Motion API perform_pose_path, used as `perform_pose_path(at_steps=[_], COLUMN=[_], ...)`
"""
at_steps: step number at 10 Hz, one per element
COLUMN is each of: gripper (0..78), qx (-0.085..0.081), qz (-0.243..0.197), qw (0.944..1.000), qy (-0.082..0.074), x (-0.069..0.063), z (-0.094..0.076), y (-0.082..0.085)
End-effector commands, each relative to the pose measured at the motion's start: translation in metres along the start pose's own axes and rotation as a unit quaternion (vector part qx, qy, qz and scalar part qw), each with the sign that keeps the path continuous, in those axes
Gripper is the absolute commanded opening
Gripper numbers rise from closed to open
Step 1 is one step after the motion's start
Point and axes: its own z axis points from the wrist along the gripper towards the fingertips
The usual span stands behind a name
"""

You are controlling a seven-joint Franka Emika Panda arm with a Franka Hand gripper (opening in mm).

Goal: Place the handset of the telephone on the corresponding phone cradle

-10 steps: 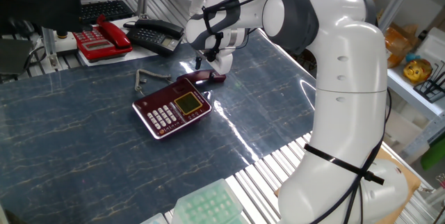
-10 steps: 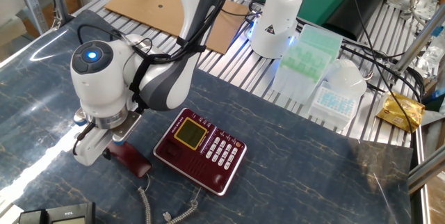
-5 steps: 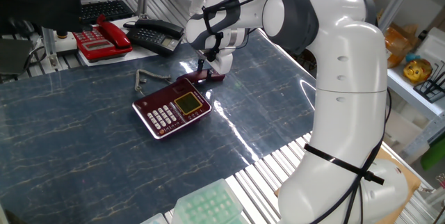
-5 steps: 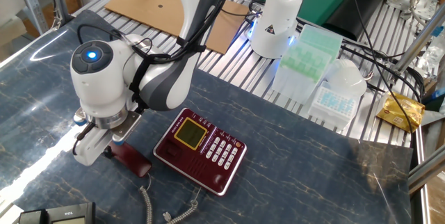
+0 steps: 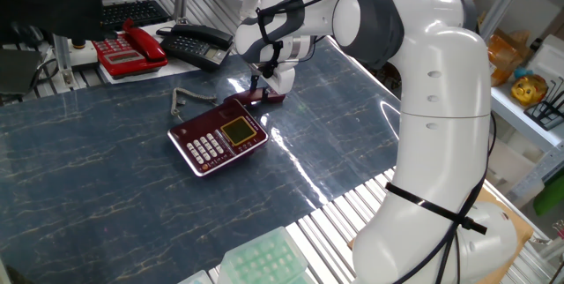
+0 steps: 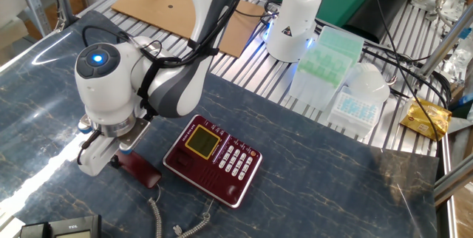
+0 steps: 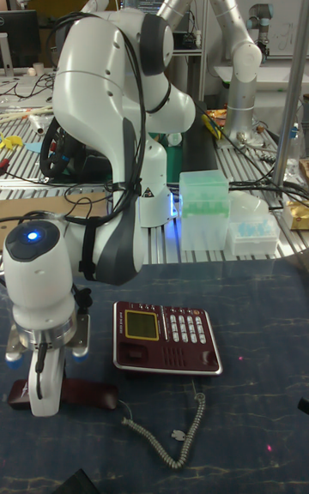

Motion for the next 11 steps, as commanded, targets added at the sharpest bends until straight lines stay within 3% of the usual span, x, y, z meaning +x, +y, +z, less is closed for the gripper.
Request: perform_pose_path(at_steps=[1,4,11], gripper=[1.3,1.3,1.3], qx=[0.01,0.006,0.005], qz=[-0.024,-0.022,0.008], qw=[0.9996,0.9997,0.9999], qy=[-0.008,-0.011,-0.007], x=[-0.006,-0.002,0.017], z=[-0.039,-0.045,-0.084], y=[0.001,0.006,0.025])
